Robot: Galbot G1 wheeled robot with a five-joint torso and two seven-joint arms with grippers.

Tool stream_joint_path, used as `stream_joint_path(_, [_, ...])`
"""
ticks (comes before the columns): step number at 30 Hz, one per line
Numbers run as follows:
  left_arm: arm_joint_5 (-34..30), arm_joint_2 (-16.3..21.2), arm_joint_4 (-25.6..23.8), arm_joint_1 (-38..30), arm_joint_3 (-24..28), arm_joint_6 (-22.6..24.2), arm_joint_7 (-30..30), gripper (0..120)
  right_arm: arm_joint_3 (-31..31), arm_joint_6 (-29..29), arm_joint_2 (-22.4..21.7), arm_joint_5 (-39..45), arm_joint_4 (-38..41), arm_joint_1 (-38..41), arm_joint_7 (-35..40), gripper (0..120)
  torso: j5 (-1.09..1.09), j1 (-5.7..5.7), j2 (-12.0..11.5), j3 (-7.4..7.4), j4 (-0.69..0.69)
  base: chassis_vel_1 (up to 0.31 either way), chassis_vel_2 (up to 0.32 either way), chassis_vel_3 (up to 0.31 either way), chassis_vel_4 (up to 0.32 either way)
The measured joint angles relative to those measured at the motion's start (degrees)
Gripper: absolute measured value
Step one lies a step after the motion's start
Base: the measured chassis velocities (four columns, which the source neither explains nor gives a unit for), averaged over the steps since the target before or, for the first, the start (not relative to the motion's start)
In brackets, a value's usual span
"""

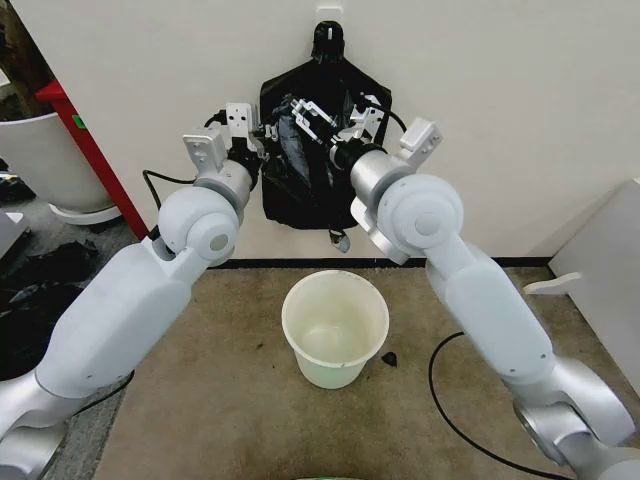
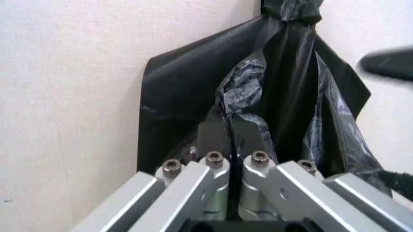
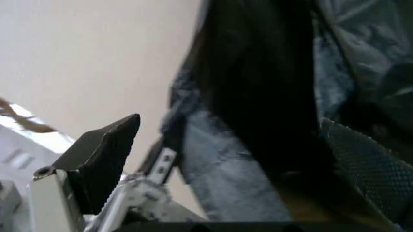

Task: Place the garbage bag over the trash bin.

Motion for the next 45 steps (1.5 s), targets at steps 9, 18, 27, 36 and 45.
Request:
stream_joint_path(9, [0.3,-0.4,-0.2,0.4,-0.6,-0.2,0.5,0,-2.5,-1.9,0.7,0.3,-3.7,3.5,5.7,99,0.0,0.0,0.0,0.0,0.01,0.0,0.0,0.0,0.0])
stream_joint_path(18, [0.4,-0.3,-0.4,0.6,-1.1,-0.4,0.7,0,-3.1,-2.5,0.5,-0.4,-4.9,3.8,7.4,86,0.0,0.0,0.0,0.0,0.0,0.0,0.0,0.0,0.0])
stream_joint_path(27, [0.4,0.4,-0.6,0.7,-1.6,-0.5,0.9,0,-4.4,-3.4,-1.6,-4.6,-5.8,2.8,7.0,83,0.0,0.0,0.0,0.0,0.0,0.0,0.0,0.0,0.0])
stream_joint_path(36, [0.6,-0.1,-0.8,0.5,-1.6,-0.5,1.0,0,-7.7,-4.7,-2.8,-12.8,-6.1,2.4,5.8,81,0.01,0.0,0.0,0.0,0.0,0.0,0.0,0.0,0.0])
stream_joint_path(45, [0.6,0.2,-1.4,1.3,-1.8,-0.5,0.9,0,-10.0,-6.5,-2.0,-20.6,-8.1,2.1,4.5,81,0.0,0.0,0.0,0.0,0.0,0.0,0.0,0.0,0.0])
